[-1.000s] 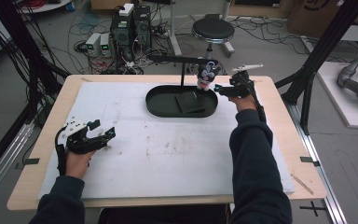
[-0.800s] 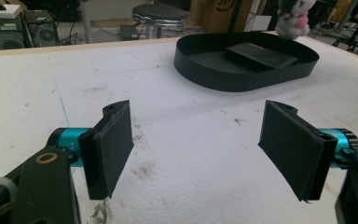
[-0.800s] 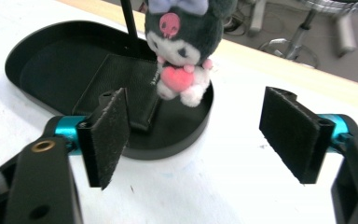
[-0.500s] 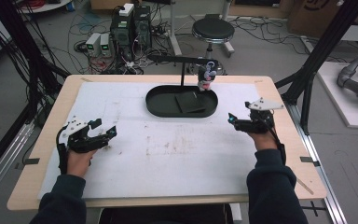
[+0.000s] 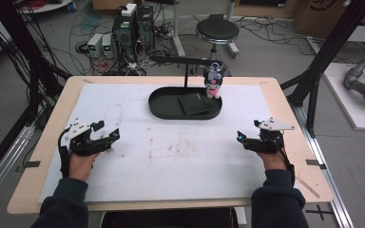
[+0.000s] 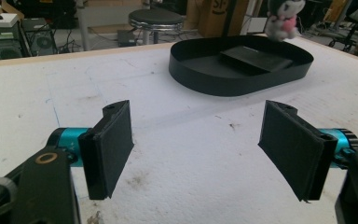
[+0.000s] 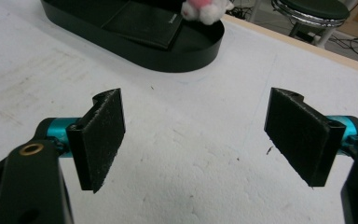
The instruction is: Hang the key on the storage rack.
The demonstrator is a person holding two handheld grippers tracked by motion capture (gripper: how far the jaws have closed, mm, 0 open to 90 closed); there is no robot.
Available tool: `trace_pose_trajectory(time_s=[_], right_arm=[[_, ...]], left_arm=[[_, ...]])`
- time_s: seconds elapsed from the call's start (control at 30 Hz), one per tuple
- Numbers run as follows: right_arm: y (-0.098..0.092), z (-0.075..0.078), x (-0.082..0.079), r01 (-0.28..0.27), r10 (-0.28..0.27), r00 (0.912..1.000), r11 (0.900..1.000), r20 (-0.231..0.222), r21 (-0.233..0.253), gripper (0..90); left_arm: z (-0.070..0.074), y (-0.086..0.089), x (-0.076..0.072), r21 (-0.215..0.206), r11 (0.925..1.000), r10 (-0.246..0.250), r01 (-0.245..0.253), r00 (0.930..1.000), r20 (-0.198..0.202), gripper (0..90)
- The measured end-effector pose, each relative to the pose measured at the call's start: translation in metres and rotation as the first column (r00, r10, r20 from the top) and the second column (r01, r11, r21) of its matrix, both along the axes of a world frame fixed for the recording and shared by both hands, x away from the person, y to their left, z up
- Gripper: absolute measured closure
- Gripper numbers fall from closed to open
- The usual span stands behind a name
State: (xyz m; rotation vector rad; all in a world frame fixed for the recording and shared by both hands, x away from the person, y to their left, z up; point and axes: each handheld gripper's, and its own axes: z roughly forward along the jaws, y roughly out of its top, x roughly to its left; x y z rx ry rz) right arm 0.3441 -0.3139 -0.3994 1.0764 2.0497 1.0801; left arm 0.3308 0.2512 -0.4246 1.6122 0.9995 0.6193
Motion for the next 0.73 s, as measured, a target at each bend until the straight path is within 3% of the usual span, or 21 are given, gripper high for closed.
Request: trace_pose_trajectory(time_s=[0.67,0.73], right_arm=[[-0.0067,-0.0013,-0.004,0.018,-0.018,0.9998,0.999,0.005,-0.026,20.7],[-0.0083,-0.0021,-0.0034,0.021,-0.021,0.9998,0.999,0.007,-0.03,20.6]], left_arm=[[-0.0008,-0.0031,0.0006,0.002,1.0,-0.005,0.005,1.0,-0.008,25.3],[-0.0007,-0.0034,0.0,-0.014,0.9999,-0.003,0.003,1.0,-0.008,25.3]])
